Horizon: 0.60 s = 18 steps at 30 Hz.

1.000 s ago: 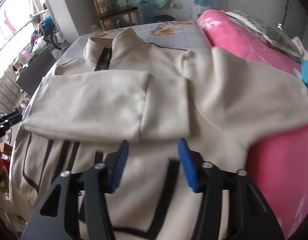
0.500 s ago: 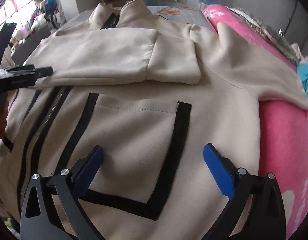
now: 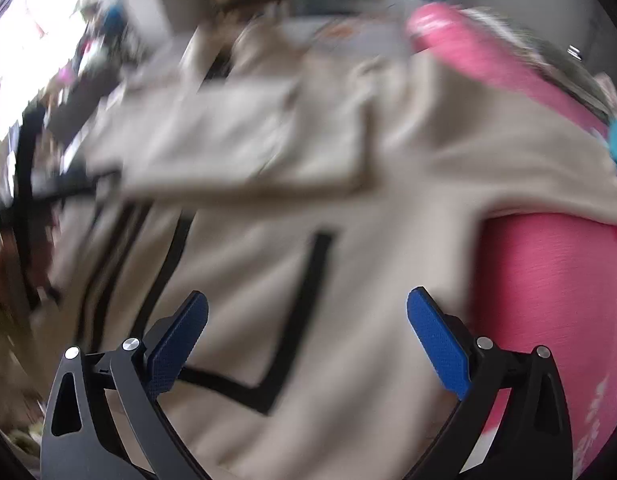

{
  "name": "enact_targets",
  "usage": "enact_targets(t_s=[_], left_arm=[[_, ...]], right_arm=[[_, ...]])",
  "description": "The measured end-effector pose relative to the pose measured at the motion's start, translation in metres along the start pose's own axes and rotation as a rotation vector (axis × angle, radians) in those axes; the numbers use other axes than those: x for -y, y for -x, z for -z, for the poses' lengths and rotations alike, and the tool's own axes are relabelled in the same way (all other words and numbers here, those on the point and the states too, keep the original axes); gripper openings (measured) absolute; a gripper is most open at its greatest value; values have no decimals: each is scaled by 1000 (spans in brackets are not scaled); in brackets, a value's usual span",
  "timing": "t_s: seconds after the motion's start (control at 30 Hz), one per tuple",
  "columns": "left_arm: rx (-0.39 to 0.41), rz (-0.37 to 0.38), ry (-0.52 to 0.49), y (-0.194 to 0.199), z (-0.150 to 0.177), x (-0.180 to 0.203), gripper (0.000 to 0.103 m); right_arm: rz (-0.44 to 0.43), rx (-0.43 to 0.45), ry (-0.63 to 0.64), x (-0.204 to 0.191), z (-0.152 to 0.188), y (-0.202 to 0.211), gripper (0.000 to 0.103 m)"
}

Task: Fold large clothes
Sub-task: 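Open the left tool and release the folded sleeve on the jacket, then grasp the other sleeve cuff with the right tool and lift it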

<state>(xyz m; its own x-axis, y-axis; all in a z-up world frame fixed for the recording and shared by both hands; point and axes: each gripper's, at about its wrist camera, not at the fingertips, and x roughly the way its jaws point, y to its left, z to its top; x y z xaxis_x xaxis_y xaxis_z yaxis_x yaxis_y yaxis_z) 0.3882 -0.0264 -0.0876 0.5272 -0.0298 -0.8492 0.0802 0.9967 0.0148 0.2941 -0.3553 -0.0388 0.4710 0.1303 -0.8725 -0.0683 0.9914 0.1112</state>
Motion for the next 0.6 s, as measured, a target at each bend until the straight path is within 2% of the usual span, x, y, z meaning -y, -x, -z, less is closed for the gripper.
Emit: enact_targets(t_s=[0.17, 0.3, 0.4, 0.6], left_arm=[[-7, 9, -18, 0, 0, 1, 97], [-11, 9, -19, 0, 0, 0, 97], [-11, 8, -13, 0, 0, 0, 97], [-16, 1, 0, -1, -1, 2, 97]], right_arm=[[40, 77, -362, 125, -20, 30, 97], [73, 115, -583, 210, -24, 37, 89], [93, 140, -690, 254, -29, 38, 86], [115, 200, -846, 313, -40, 31, 81]])
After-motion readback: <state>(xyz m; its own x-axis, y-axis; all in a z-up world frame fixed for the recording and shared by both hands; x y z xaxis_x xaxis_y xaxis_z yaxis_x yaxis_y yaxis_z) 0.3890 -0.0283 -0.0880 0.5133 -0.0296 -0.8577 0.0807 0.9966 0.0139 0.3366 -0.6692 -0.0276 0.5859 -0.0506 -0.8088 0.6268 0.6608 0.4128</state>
